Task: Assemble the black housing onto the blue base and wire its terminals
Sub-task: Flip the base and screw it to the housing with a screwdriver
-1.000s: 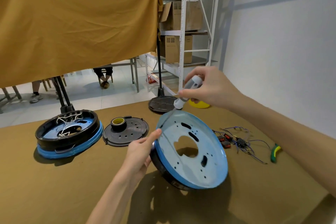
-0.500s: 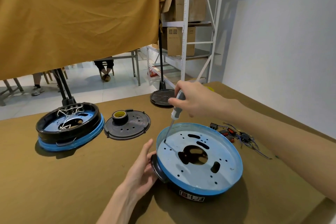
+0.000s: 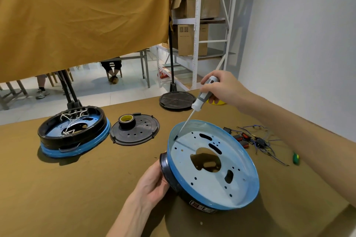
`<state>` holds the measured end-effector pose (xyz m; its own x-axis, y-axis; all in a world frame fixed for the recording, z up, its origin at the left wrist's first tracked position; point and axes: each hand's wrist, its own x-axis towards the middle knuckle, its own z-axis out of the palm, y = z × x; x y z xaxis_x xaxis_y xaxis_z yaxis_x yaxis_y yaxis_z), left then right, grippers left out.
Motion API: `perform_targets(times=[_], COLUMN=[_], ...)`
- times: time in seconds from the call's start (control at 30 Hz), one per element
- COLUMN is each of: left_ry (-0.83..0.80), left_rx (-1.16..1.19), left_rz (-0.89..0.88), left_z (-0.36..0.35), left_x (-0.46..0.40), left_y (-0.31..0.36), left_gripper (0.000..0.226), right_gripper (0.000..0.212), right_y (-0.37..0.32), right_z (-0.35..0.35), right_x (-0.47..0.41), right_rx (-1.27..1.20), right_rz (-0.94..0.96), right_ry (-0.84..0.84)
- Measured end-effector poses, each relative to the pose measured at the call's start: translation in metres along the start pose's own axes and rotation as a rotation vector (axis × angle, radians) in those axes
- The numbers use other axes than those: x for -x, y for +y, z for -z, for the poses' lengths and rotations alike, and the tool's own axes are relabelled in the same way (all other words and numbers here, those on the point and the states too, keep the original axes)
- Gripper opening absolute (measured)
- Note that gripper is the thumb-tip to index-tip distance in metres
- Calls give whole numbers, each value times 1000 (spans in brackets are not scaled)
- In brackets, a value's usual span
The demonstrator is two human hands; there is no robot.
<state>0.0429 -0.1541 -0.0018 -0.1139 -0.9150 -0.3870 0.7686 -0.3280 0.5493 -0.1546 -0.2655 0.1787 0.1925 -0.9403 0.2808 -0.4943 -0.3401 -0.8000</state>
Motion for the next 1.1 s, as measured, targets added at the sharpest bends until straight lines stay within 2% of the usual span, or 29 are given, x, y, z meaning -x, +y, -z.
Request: perform_targets(times=[0.17,0.37,0.43,0.5,0.57,0.67,0.77,0.83,0.97,1.1], left_ry=[59,56,75,102,128,125,54,45,71,68], left_rx=[-39,15,-4,-28,-35,-70,-147,-198,-233,-141], left_rz=[-80,-72,-78,-77,-80,-114,-168,-194,-220,-105], left_z=[-3,5,6,5,6,6,3,0,2,10], left_x=[2,2,0,0,-1,-1,0,1,1,0], left_y=[0,1,2,2,2,2,3,3,4,15], left_gripper=[21,15,15,16,18,16,18,18,16,28], right_gripper=[7,16,21,28,38,46,43,43,23,22], right_y=[25,53,63,72,78,78,68,58,42,42], right_z=[6,12,13,14,12,-3,-25,-39,-55,-47], right_x=[3,9,15,22,31,47,57,59,62,67], right_rx=[-191,-480,-644,-866,-977,-909,-795,-693,-435,-262], right_rz=[-157,-372,-446,-504,-541,-548,-512,-481,-357,-171], right_ry=[33,107,119,79,-50,-289,-413,-414,-358,-336])
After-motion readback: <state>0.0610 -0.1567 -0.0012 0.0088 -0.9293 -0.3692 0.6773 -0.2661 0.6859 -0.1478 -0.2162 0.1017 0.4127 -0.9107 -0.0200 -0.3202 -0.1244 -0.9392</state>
